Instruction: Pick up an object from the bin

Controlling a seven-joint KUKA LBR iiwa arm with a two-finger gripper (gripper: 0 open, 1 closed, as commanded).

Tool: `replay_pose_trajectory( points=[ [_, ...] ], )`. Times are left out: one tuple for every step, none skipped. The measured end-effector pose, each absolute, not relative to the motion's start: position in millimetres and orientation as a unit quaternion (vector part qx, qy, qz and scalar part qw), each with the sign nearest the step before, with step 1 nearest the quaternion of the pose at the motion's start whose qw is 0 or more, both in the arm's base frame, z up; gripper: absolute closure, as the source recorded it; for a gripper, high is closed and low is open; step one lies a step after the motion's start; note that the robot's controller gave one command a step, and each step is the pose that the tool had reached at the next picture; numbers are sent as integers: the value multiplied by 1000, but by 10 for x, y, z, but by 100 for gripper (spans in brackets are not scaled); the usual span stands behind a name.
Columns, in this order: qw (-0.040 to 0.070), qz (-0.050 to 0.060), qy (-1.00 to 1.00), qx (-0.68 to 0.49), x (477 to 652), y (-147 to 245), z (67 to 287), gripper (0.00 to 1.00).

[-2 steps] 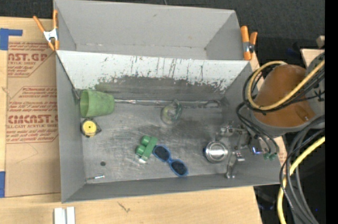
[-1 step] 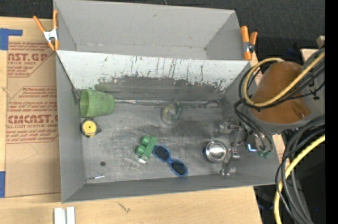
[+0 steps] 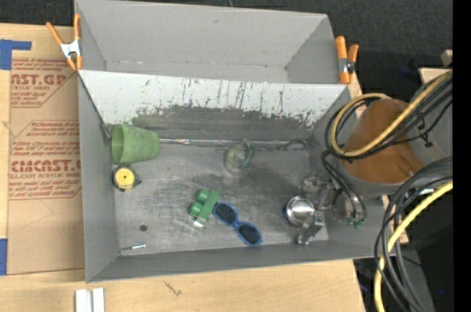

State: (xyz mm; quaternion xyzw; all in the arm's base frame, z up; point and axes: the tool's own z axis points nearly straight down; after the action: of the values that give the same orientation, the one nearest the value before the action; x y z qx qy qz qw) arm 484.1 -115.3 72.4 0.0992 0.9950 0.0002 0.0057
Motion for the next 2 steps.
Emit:
replay_pose_trajectory(
  points=[
    [3,1,972,235,4839,-1056,717,0],
    [3,0,972,236,4835,-1067,709,100]
  ],
)
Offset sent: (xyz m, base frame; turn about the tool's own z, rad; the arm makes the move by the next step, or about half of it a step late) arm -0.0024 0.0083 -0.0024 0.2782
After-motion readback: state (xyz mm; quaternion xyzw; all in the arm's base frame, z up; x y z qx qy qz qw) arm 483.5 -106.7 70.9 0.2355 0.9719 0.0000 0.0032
